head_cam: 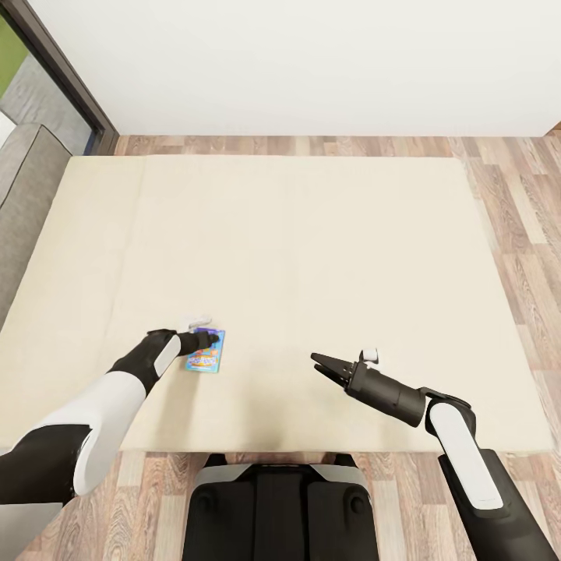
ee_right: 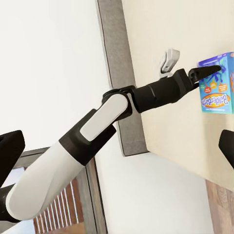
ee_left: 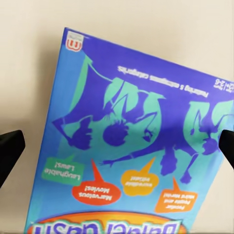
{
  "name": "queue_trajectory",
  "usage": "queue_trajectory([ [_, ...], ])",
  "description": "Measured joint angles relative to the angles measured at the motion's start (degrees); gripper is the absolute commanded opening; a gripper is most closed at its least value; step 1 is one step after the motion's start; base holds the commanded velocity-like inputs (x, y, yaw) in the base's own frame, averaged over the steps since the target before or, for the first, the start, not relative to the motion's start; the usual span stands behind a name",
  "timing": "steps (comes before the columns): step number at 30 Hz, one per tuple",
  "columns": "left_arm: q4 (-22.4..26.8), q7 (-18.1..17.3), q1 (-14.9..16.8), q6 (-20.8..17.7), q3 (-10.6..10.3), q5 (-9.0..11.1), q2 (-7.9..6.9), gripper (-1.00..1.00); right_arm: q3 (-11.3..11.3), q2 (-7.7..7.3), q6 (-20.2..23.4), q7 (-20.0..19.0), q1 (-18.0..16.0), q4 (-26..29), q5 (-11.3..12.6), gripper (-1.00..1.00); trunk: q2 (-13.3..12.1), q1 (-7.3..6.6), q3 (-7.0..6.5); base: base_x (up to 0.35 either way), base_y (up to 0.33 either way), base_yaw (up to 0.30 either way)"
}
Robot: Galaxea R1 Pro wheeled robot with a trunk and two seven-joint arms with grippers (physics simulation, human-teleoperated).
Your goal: Put all the toys in the child's room - the three board games (two on the bed and one on the table), the two jigsaw puzzles on the table, and the tennis ball on the table - inside the toy box on the table in the child's room.
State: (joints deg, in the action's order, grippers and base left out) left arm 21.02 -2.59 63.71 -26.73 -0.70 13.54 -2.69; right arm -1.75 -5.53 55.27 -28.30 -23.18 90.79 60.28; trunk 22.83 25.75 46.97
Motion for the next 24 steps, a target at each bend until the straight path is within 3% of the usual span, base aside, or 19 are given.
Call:
queue_trajectory([
  [20, -1.3, 0.2, 0.1, -0.6, -0.1, -0.5, 0.09, 1.0, 0.0, 0.07, 0.0, 0.0, 0.0, 0.0, 0.0, 1.0, 0.0, -0.03, -0.01, 0.0, -0.008, 0.0],
  [24, -2.0, -0.1, 0.0, -0.6, 0.1, 1.1, 0.26, 1.0, 0.0, 0.05, 0.0, 0.1, 0.0, 0.0, 0.0, 1.0, 0.0, -0.01, -0.01, 0.0, -0.211, 0.0],
])
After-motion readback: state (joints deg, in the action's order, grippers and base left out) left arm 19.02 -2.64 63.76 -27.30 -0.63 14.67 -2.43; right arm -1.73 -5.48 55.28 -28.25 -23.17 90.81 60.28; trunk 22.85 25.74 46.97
